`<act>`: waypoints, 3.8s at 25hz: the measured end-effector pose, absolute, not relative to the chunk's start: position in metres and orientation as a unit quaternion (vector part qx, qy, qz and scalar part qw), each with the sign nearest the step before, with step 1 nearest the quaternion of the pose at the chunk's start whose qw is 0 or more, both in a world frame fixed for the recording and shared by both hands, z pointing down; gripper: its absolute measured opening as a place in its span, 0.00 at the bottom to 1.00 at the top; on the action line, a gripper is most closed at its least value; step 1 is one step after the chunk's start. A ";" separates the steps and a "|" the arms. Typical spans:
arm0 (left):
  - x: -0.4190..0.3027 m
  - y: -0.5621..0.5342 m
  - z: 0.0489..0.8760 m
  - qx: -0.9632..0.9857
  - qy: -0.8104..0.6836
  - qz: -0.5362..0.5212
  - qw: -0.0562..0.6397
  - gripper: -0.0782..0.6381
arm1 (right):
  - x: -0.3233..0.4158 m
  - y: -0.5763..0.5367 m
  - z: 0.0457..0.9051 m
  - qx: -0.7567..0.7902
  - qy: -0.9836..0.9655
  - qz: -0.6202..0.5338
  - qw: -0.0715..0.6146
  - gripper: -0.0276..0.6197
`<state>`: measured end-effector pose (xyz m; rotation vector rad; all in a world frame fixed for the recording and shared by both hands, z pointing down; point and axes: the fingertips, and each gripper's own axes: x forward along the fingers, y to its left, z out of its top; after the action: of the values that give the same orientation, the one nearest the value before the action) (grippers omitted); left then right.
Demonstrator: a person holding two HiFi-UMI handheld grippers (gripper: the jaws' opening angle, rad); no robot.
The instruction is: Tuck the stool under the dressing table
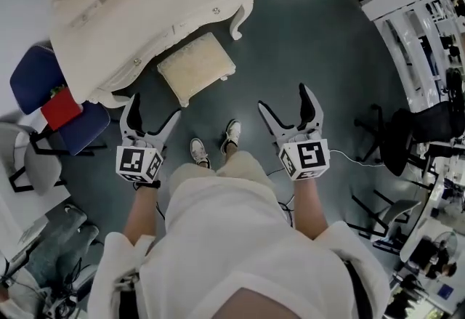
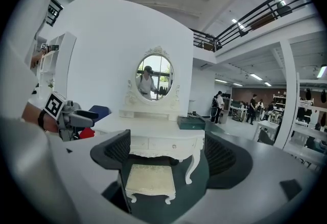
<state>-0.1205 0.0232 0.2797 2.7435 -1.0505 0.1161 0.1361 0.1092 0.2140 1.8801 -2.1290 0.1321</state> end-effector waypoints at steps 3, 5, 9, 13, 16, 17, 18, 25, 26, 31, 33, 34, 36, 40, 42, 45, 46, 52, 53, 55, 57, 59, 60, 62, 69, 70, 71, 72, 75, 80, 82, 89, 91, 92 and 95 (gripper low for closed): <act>-0.108 0.005 0.283 0.924 -0.365 0.048 0.104 0.80 | 0.152 0.084 0.223 0.643 -0.749 0.049 0.151 0.72; -0.100 -0.006 0.281 0.918 -0.377 0.045 0.114 0.80 | 0.158 0.067 0.234 0.625 -0.761 0.062 0.162 0.72; -0.077 -0.023 0.275 0.916 -0.384 0.057 0.103 0.80 | 0.166 0.036 0.256 0.580 -0.788 0.078 0.189 0.72; -0.068 -0.046 0.301 0.905 -0.403 0.080 0.112 0.80 | 0.166 0.004 0.295 0.538 -0.810 0.105 0.209 0.71; -0.065 -0.053 0.342 0.893 -0.415 0.110 0.132 0.80 | 0.166 -0.015 0.333 0.514 -0.818 0.122 0.228 0.70; -0.062 -0.055 0.357 0.890 -0.418 0.120 0.140 0.80 | 0.168 -0.019 0.348 0.505 -0.820 0.124 0.239 0.70; -0.059 -0.057 0.372 0.887 -0.419 0.129 0.147 0.80 | 0.171 -0.023 0.363 0.496 -0.822 0.126 0.251 0.70; -0.060 -0.074 0.463 0.869 -0.424 0.184 0.175 0.80 | 0.202 -0.029 0.468 0.448 -0.818 0.185 0.311 0.61; -0.062 -0.075 0.479 0.865 -0.426 0.193 0.180 0.80 | 0.205 -0.029 0.486 0.441 -0.816 0.191 0.320 0.61; -0.060 -0.082 0.556 0.846 -0.450 0.196 0.207 0.80 | 0.200 -0.043 0.550 0.418 -0.823 0.192 0.333 0.57; -0.058 -0.085 0.585 0.838 -0.463 0.189 0.218 0.80 | 0.188 -0.052 0.575 0.404 -0.831 0.187 0.335 0.57; -0.056 -0.084 0.601 0.835 -0.466 0.191 0.221 0.80 | 0.182 -0.057 0.588 0.398 -0.833 0.183 0.339 0.56; -0.051 -0.080 0.637 0.831 -0.464 0.207 0.229 0.80 | 0.176 -0.068 0.615 0.395 -0.834 0.171 0.346 0.53; -0.051 -0.070 0.718 0.822 -0.449 0.260 0.236 0.80 | 0.168 -0.088 0.665 0.389 -0.838 0.149 0.353 0.51; -0.056 -0.063 0.755 0.818 -0.442 0.280 0.240 0.80 | 0.165 -0.091 0.699 0.377 -0.835 0.142 0.375 0.53; -0.063 -0.063 0.791 0.820 -0.433 0.294 0.230 0.80 | 0.168 -0.098 0.743 0.384 -0.824 0.146 0.390 0.51; -0.064 -0.063 0.799 0.822 -0.430 0.297 0.225 0.80 | 0.171 -0.100 0.753 0.391 -0.820 0.154 0.388 0.49; -0.065 -0.056 0.840 0.816 -0.420 0.309 0.250 0.80 | 0.191 -0.095 0.811 0.372 -0.802 0.158 0.440 0.54; -0.066 -0.054 0.844 0.815 -0.418 0.313 0.249 0.80 | 0.192 -0.096 0.818 0.370 -0.800 0.160 0.445 0.55; -0.066 -0.051 0.849 0.814 -0.419 0.316 0.247 0.80 | 0.193 -0.098 0.828 0.373 -0.793 0.161 0.453 0.55; -0.065 -0.049 0.849 0.812 -0.426 0.308 0.253 0.79 | 0.196 -0.100 0.835 0.385 -0.786 0.159 0.458 0.55; -0.064 -0.049 0.850 0.811 -0.431 0.301 0.258 0.75 | 0.197 -0.101 0.839 0.395 -0.777 0.152 0.467 0.55; -0.063 -0.049 0.850 0.811 -0.431 0.299 0.258 0.73 | 0.197 -0.101 0.841 0.398 -0.773 0.149 0.472 0.55; -0.060 -0.050 0.852 0.812 -0.430 0.297 0.260 0.70 | 0.195 -0.102 0.844 0.403 -0.768 0.144 0.477 0.53; -0.061 -0.053 0.860 0.793 -0.451 0.306 0.271 0.63 | 0.190 -0.106 0.850 0.423 -0.761 0.157 0.467 0.48; -0.060 -0.053 0.860 0.792 -0.454 0.306 0.271 0.63 | 0.189 -0.106 0.851 0.421 -0.759 0.160 0.470 0.48; -0.058 -0.055 0.860 0.792 -0.454 0.306 0.271 0.63 | 0.190 -0.107 0.851 0.419 -0.758 0.164 0.473 0.48; -0.057 -0.056 0.860 0.792 -0.453 0.306 0.271 0.63 | 0.191 -0.108 0.851 0.416 -0.756 0.167 0.477 0.48; -0.058 -0.057 0.861 0.792 -0.453 0.305 0.274 0.63 | 0.189 -0.109 0.853 0.414 -0.753 0.171 0.481 0.48; -0.060 -0.063 0.861 0.787 -0.462 0.301 0.277 0.62 | 0.185 -0.117 0.854 0.418 -0.747 0.173 0.488 0.47; -0.060 -0.065 0.861 0.787 -0.458 0.305 0.280 0.62 | 0.186 -0.117 0.853 0.415 -0.747 0.175 0.489 0.47; -0.059 -0.068 0.862 0.787 -0.453 0.308 0.285 0.62 | 0.186 -0.120 0.854 0.406 -0.747 0.182 0.493 0.46; -0.061 -0.071 0.863 0.783 -0.457 0.308 0.287 0.62 | 0.184 -0.123 0.855 0.406 -0.747 0.182 0.494 0.46; -0.062 -0.073 0.863 0.781 -0.459 0.310 0.289 0.62 | 0.183 -0.125 0.855 0.405 -0.747 0.181 0.495 0.46; -0.064 -0.082 0.862 0.776 -0.466 0.310 0.291 0.62 | 0.181 -0.135 0.855 0.404 -0.750 0.180 0.493 0.46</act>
<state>-0.0635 -0.0823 0.8620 2.0691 -1.2423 0.8276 0.1813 -0.1347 0.8548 0.9797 -1.8186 0.4358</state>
